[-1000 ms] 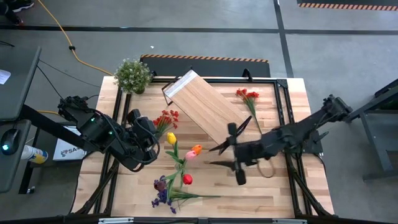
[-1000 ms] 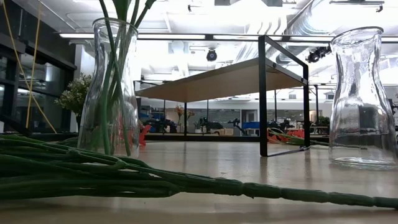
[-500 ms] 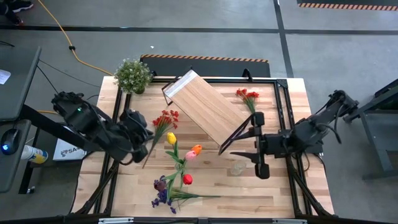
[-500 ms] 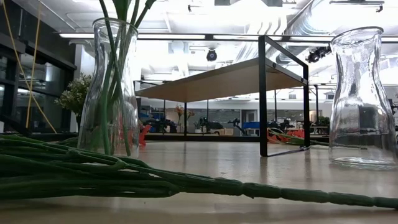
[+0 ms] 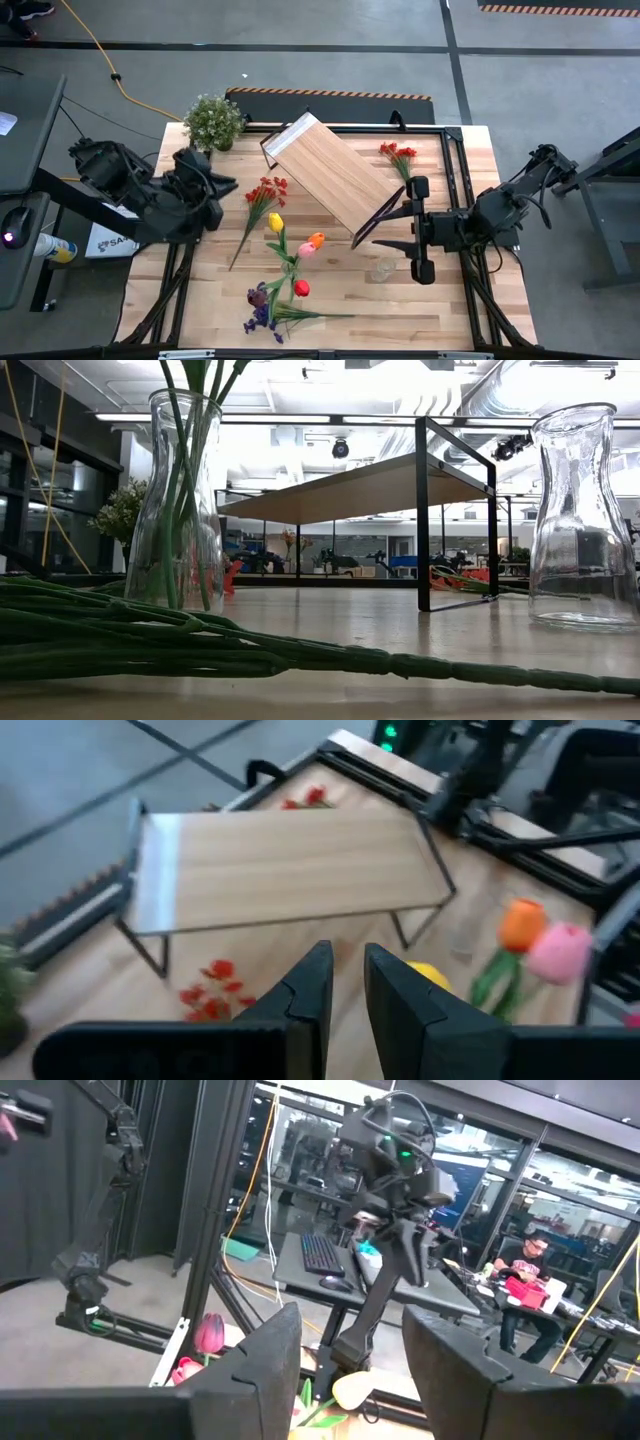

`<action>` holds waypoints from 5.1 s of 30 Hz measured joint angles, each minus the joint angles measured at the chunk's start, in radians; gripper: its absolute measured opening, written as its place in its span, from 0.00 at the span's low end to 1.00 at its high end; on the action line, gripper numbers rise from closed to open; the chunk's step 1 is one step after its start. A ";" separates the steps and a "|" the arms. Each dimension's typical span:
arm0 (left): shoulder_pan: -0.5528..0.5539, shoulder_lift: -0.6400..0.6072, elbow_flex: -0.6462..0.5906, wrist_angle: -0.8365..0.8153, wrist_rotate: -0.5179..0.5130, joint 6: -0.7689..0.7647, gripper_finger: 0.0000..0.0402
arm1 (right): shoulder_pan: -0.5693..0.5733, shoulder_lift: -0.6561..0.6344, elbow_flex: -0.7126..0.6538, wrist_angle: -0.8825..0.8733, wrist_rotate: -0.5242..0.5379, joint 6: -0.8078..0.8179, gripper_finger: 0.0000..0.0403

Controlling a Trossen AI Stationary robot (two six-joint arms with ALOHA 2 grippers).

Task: Pick and place flowers into a vace then onto a shelf
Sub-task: Put the left orange flowers into the right transparent vase

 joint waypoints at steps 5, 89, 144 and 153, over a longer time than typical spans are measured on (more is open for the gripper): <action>0.120 0.001 -0.007 0.003 -0.003 0.147 0.24 | 0.000 0.000 0.000 0.000 0.000 0.000 0.41; 0.465 0.095 -1.307 0.957 0.775 -0.224 0.63 | 0.000 0.000 0.000 -0.001 0.017 0.079 0.41; 0.466 -0.301 -1.275 0.535 0.704 -0.576 0.09 | 0.000 0.000 0.000 -0.045 -0.060 0.171 0.41; 0.465 -0.380 -1.058 0.323 0.541 -0.552 0.09 | 0.000 0.000 0.000 -0.045 -0.030 0.167 0.41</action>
